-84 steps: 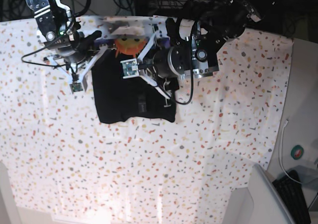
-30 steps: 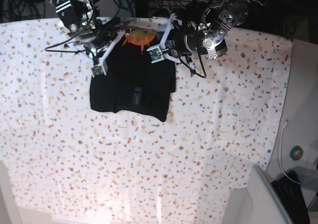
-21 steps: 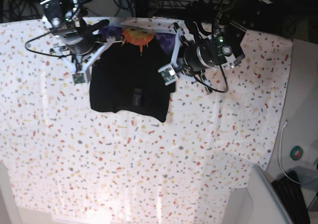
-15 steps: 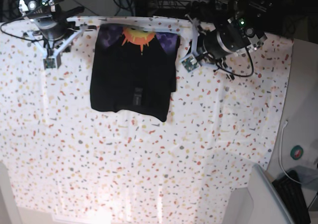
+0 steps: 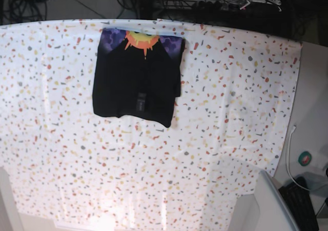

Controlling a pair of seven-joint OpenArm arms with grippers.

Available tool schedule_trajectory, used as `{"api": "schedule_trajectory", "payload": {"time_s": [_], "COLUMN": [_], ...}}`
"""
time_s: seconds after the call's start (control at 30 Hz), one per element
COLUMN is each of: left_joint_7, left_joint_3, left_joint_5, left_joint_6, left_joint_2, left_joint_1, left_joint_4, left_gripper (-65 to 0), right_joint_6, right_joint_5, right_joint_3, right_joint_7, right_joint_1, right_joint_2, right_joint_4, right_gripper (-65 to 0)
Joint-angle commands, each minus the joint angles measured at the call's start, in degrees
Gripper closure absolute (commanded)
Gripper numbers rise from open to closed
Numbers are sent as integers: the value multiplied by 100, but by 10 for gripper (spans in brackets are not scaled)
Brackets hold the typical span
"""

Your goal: Layout the t-shirt on the table in an organized manner, then fold the t-shirt properly

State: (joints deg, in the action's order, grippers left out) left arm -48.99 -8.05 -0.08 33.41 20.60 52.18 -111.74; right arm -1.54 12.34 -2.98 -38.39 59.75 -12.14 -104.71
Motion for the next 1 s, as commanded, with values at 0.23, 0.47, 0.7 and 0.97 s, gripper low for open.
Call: {"api": "schedule_trajectory", "payload": {"time_s": [0.23, 0.47, 0.7, 0.97], "left_joint_7": [1862, 4614, 7365, 7339], "left_joint_3": [-17, -8, -17, -87], "left_joint_5": [-23, 170, 1964, 2843], "left_joint_6": [31, 13, 4, -5], "left_joint_2": [-385, -535, -781, -1379], "left_joint_1": [-467, -2506, -3737, -3772], "left_joint_4": [3047, 8040, 11091, 10695], "left_gripper": [0, 0, 0, 0], "right_joint_6": [2057, 2813, 1969, 1319], "right_joint_5": [-69, -895, -1388, -1388], "right_joint_3": [74, 997, 2043, 2043], "right_joint_7": [283, 3184, 4811, 5101], "right_joint_1": [-2260, -4660, -4722, -4783], "right_joint_2": [-83, -135, 23, 480], "right_joint_4": [4374, 9543, 9947, 9939], "right_gripper": [0, 0, 0, 0]}}
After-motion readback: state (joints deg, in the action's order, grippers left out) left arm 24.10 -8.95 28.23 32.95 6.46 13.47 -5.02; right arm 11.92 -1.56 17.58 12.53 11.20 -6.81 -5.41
